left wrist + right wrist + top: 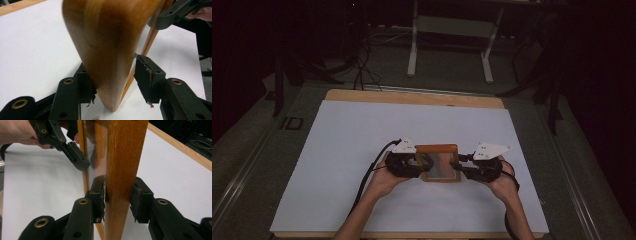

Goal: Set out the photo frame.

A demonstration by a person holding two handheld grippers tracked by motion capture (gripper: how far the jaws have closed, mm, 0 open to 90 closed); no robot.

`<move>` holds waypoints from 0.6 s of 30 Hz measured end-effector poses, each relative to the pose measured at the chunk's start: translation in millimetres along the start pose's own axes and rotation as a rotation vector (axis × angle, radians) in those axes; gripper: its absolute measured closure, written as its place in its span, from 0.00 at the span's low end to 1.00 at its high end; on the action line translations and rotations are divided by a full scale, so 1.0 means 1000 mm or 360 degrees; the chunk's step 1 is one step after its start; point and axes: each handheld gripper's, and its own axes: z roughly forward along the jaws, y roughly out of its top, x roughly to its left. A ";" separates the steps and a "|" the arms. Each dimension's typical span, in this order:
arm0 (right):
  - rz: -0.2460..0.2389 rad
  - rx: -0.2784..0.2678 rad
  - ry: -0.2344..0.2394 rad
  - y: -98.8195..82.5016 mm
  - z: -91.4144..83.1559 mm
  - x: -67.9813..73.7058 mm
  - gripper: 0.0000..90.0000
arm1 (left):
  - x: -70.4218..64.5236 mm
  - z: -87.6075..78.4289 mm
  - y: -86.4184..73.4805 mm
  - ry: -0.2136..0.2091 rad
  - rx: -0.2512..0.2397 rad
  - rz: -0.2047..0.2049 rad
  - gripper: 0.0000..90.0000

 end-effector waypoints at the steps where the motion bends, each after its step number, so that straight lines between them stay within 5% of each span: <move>1: 0.0009 0.0000 -0.0002 0.000 0.000 -0.001 0.73 | 0.000 0.000 0.000 -0.0005 -0.0002 0.0000 0.60; 18: 0.0165 -0.0045 0.0052 0.001 0.017 -0.001 0.70 | 0.006 -0.021 -0.005 0.0001 -0.0016 -0.0086 0.64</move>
